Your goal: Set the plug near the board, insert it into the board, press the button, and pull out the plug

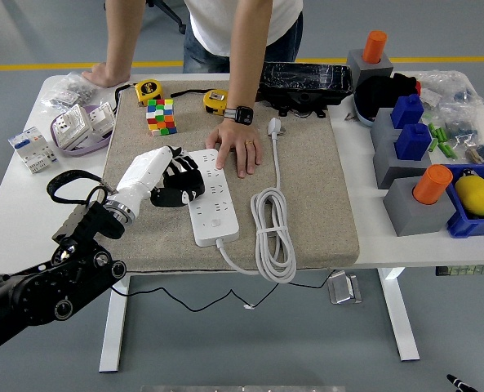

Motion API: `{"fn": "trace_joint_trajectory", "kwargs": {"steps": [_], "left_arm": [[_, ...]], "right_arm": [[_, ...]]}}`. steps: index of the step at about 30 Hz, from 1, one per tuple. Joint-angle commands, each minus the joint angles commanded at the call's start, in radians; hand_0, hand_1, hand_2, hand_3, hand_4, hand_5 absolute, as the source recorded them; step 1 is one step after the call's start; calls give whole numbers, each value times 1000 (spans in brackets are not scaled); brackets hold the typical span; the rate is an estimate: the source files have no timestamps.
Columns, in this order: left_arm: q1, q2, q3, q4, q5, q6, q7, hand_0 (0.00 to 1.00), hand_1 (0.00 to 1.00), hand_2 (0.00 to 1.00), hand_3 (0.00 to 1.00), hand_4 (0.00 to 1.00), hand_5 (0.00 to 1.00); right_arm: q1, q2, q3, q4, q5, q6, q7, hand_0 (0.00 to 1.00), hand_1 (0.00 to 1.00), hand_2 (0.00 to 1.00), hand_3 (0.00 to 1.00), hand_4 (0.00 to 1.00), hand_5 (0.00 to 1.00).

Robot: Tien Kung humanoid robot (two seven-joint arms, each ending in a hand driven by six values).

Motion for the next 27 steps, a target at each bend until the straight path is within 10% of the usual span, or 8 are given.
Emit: {"fn": "trace_joint_trajectory", "kwargs": {"steps": [9, 27], "left_arm": [[10, 11, -46, 10, -18, 34, -65, 347, 474, 483, 535, 712, 2], [5, 37, -52, 128, -33, 14, -22, 372, 491, 508, 552, 718, 2]], "right_arm": [[0, 2, 8, 0, -2, 0, 0, 602, 642, 640, 555, 957, 495], [0, 5, 11, 1, -3, 0, 0, 602, 641, 640, 555, 956, 495]]}}
